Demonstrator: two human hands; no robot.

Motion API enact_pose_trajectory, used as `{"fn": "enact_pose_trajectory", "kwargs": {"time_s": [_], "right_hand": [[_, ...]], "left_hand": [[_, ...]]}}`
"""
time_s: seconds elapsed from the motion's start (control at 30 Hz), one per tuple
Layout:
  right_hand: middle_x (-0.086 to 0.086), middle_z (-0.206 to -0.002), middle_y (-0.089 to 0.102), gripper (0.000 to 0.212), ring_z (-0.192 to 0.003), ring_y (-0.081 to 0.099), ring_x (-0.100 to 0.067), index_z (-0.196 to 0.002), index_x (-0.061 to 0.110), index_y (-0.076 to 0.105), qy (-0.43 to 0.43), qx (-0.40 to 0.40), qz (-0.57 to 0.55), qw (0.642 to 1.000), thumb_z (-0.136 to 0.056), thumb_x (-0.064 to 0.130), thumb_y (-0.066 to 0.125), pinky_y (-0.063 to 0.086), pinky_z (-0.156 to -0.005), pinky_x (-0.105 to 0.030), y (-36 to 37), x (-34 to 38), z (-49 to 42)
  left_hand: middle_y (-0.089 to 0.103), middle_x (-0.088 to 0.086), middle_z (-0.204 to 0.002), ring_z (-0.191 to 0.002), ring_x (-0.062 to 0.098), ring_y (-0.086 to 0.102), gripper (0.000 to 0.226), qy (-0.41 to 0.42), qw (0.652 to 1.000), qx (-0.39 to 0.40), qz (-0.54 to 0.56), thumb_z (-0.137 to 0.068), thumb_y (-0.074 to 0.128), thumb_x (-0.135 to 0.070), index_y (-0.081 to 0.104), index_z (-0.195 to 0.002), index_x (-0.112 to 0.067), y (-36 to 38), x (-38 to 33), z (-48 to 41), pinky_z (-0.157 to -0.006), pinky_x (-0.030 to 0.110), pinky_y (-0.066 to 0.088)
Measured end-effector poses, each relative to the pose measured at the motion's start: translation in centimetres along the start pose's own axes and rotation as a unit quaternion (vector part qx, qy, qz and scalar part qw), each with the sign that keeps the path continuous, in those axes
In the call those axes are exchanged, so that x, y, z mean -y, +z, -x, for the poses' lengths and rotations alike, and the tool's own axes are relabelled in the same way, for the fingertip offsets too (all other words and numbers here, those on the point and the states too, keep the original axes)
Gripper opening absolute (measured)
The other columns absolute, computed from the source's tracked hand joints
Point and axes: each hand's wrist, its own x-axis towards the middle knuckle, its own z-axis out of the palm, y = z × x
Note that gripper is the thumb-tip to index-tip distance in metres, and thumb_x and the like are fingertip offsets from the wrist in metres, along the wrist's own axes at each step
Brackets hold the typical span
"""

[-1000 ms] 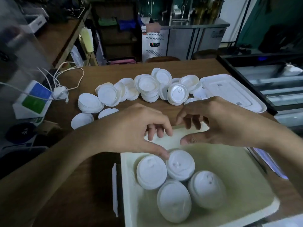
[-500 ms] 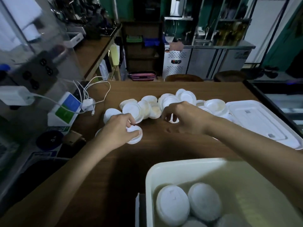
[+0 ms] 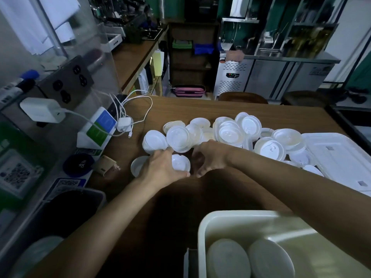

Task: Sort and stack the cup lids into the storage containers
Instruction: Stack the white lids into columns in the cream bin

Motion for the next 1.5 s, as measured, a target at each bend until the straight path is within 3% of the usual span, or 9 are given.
{"fn": "enact_pose_trajectory", "kwargs": {"time_s": [0.2, 0.4, 0.6, 0.73, 0.8, 0.93, 1.1, 1.37, 1.5], "right_hand": [[0.007, -0.126, 0.064, 0.077, -0.12, 0.06, -0.018, -0.139, 0.027, 0.054, -0.023, 0.019, -0.036, 0.999, -0.073, 0.043, 0.09, 0.05, -0.105, -0.041, 0.0, -0.5, 1.1], [0.018, -0.119, 0.071, 0.067, -0.114, 0.064, -0.004, -0.127, 0.032, 0.061, -0.081, -0.042, -0.166, 0.982, -0.07, 0.044, 0.093, 0.049, -0.107, -0.037, -0.3, -1.1, 3.1], [0.0, -0.121, 0.071, 0.065, -0.115, 0.068, -0.015, -0.127, 0.019, 0.063, -0.111, -0.088, -0.325, 0.935, -0.072, 0.027, 0.095, 0.049, -0.11, -0.045, -1.1, -2.1, 6.7], [-0.011, -0.123, 0.067, 0.064, -0.117, 0.067, -0.024, -0.128, 0.013, 0.06, -0.123, -0.12, -0.365, 0.915, -0.073, 0.014, 0.093, 0.049, -0.108, -0.051, -1.6, -2.4, 9.9], [-0.01, -0.121, 0.068, 0.063, -0.116, 0.067, -0.025, -0.127, 0.013, 0.059, -0.127, -0.137, -0.362, 0.913, -0.074, 0.013, 0.092, 0.052, -0.105, -0.051, -2.0, -2.4, 11.9], [-0.005, -0.121, 0.066, 0.06, -0.111, 0.068, -0.021, -0.125, 0.016, 0.057, -0.114, -0.164, -0.351, 0.915, -0.076, 0.006, 0.09, 0.056, -0.096, -0.034, -2.2, -2.3, 16.3], [0.01, -0.116, 0.065, 0.061, -0.105, 0.067, -0.015, -0.123, 0.031, 0.059, -0.09, -0.193, -0.29, 0.933, -0.072, 0.022, 0.091, 0.058, -0.092, -0.041, -1.2, -2.2, 22.7], [0.015, -0.125, 0.06, 0.07, -0.116, 0.06, -0.012, -0.131, 0.038, 0.055, -0.07, -0.189, -0.176, 0.963, -0.071, 0.045, 0.091, 0.053, -0.092, -0.039, 2.0, -2.8, 29.5], [0.023, -0.123, 0.053, 0.073, -0.117, 0.053, -0.001, -0.133, 0.042, 0.052, -0.053, -0.185, -0.079, 0.978, -0.071, 0.056, 0.087, 0.051, -0.091, -0.029, 3.4, -3.1, 31.3]], "left_hand": [[0.062, -0.006, -0.083, -0.078, 0.015, 0.063, 0.045, 0.008, 0.999, -0.003, 0.048, -0.063, 0.082, -0.054, 0.058, -0.086, -0.025, -0.3, -0.6, 0.9, -0.057, 0.03, 0.046], [0.073, -0.018, -0.099, -0.091, 0.001, 0.07, 0.053, 0.008, 0.985, 0.059, 0.163, -0.062, 0.082, -0.057, 0.068, -0.109, -0.038, -2.0, -1.9, 1.3, -0.084, 0.041, 0.062], [0.07, -0.018, -0.113, -0.106, 0.004, 0.07, 0.061, 0.037, 0.962, 0.082, 0.256, -0.055, 0.079, -0.067, 0.062, -0.108, -0.043, -3.8, -3.3, 2.1, -0.102, 0.039, 0.056], [0.077, -0.012, -0.111, -0.107, 0.007, 0.072, 0.05, 0.094, 0.943, 0.108, 0.3, -0.073, 0.087, -0.045, 0.066, -0.117, -0.035, -5.0, -5.5, 3.4, -0.104, 0.036, 0.053], [0.077, -0.011, -0.112, -0.105, 0.007, 0.073, 0.048, 0.127, 0.939, 0.116, 0.296, -0.084, 0.086, -0.028, 0.062, -0.126, -0.029, -5.6, -6.5, 4.3, -0.101, 0.035, 0.055], [0.066, -0.009, -0.121, -0.105, 0.01, 0.072, 0.068, 0.198, 0.94, 0.12, 0.251, -0.083, 0.086, -0.025, 0.052, -0.141, -0.038, -7.0, -8.5, 6.3, -0.096, 0.037, 0.058], [0.06, -0.01, -0.126, -0.112, 0.023, 0.067, 0.073, 0.27, 0.935, 0.136, 0.184, -0.067, 0.083, -0.053, 0.051, -0.131, -0.042, -8.1, -10.5, 9.4, -0.095, 0.053, 0.057], [0.063, -0.018, -0.109, -0.101, 0.006, 0.064, 0.072, 0.346, 0.919, 0.179, 0.057, -0.065, 0.092, -0.05, 0.047, -0.12, -0.039, -7.2, -13.4, 13.7, -0.084, 0.041, 0.056], [0.057, -0.031, -0.117, -0.112, -0.01, 0.054, 0.074, 0.375, 0.903, 0.211, 0.004, -0.061, 0.09, -0.062, 0.049, -0.122, -0.049, -5.8, -13.9, 14.6, -0.088, 0.022, 0.049]]}}
